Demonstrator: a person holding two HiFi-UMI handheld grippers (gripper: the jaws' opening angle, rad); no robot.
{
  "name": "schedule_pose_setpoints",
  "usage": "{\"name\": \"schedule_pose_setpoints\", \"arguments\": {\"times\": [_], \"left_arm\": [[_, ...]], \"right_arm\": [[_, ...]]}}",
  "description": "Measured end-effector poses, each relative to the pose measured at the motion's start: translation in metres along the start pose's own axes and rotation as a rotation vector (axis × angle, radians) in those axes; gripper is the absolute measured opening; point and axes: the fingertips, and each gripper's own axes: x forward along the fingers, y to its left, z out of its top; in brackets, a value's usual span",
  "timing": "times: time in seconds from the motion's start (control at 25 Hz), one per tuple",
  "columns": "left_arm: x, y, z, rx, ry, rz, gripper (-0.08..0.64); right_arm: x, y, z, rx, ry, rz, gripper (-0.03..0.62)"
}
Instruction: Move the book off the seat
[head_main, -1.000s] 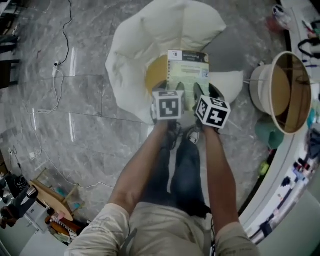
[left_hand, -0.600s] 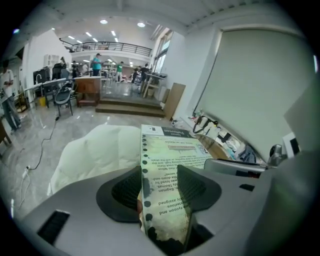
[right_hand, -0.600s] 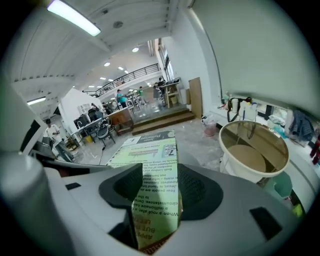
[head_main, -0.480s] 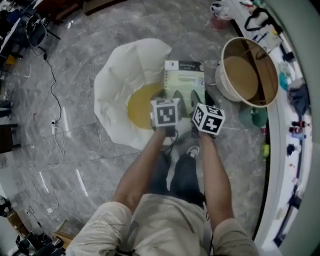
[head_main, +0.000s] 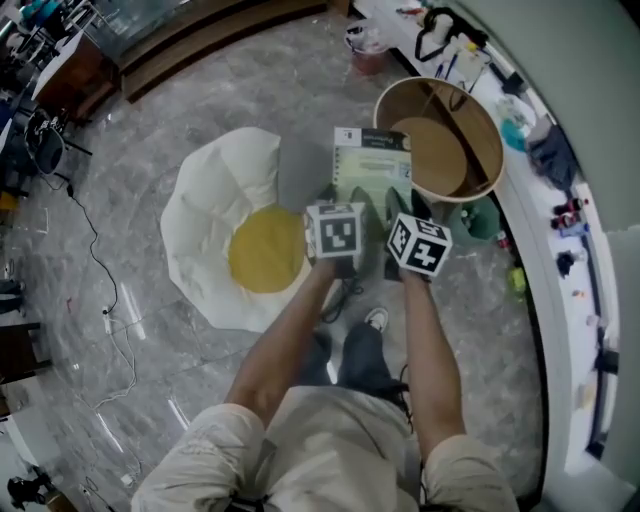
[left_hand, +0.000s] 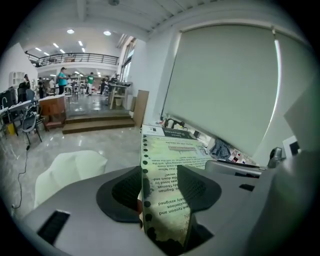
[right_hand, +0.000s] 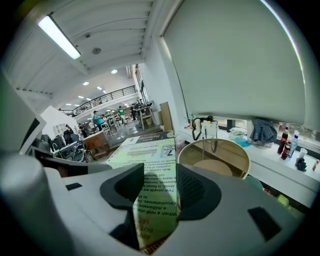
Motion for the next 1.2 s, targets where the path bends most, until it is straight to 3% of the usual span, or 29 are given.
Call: {"name": "schedule_pose_setpoints", "arguments": {"times": [0.24, 0.68, 0.92, 1.2], "left_arm": [[0.013, -0.093, 0.030, 0.091, -0.026, -0.052, 0.229], [0.053, -0.277, 0.049, 0.215, -0.033, -0.150, 0.229], [0.057, -0.326, 0.059, 0.248, -0.047, -0.188, 0.229], [0.070, -0.346, 0.081, 0.235, -0.065, -0.209, 0.229]], "right_arm": [[-0.034, -0.084, 0.032, 0.051, -0.067, -0.064, 0.206], [-0.092, -0.256, 0.067, 0.150, -0.143, -0.170, 0.203], [-0.114, -0.296, 0.082, 0.169, -0.181, -0.206, 0.199], [-0.108, -0.316, 0.109, 0.147, -0.200, -0.217, 0.199]]}}
